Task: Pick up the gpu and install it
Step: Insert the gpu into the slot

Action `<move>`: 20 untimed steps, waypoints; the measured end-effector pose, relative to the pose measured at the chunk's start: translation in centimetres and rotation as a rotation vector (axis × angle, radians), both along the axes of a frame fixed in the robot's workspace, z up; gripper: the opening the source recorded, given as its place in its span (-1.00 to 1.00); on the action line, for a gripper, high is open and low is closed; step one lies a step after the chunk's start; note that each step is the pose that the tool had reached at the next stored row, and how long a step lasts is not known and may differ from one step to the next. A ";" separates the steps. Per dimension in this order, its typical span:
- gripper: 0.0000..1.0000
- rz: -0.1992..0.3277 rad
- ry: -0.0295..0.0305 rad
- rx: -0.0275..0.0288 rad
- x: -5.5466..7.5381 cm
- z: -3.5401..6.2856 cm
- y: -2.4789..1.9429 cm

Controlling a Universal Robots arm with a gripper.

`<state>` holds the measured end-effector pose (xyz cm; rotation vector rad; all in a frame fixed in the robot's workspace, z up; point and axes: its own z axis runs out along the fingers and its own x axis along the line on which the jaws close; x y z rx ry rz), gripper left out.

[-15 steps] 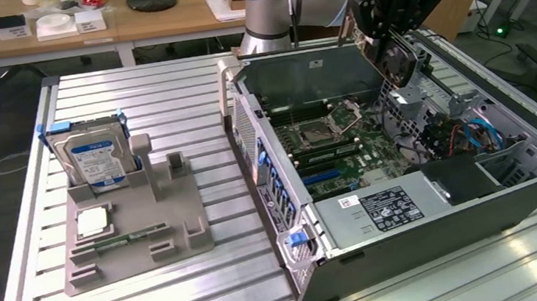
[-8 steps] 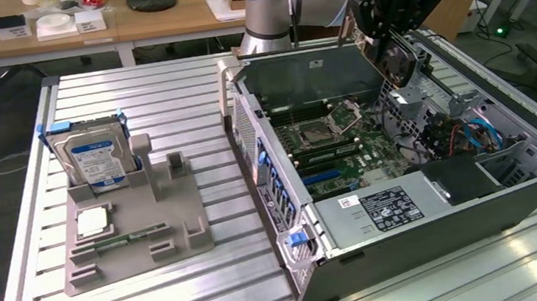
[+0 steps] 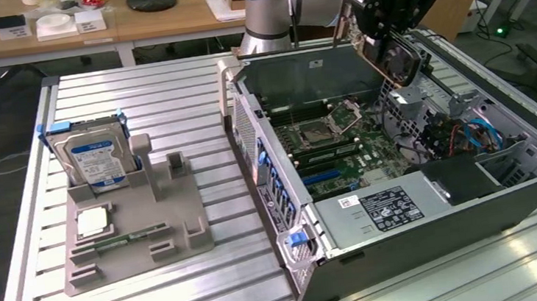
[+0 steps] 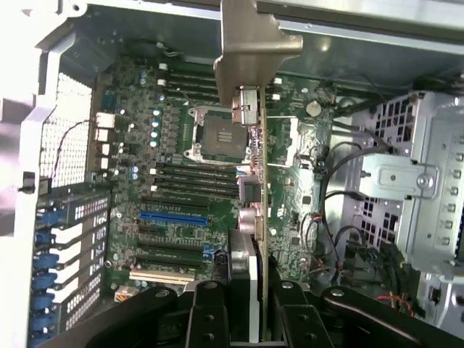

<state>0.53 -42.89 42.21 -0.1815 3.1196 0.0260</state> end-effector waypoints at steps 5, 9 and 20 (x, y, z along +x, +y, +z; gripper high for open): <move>-0.44 0.062 0.0000 0.0000 0.0 0.00 0.00; -0.44 0.115 0.0000 0.0000 0.0 0.00 0.00; -0.44 0.298 0.0000 -0.0001 0.0 0.00 0.00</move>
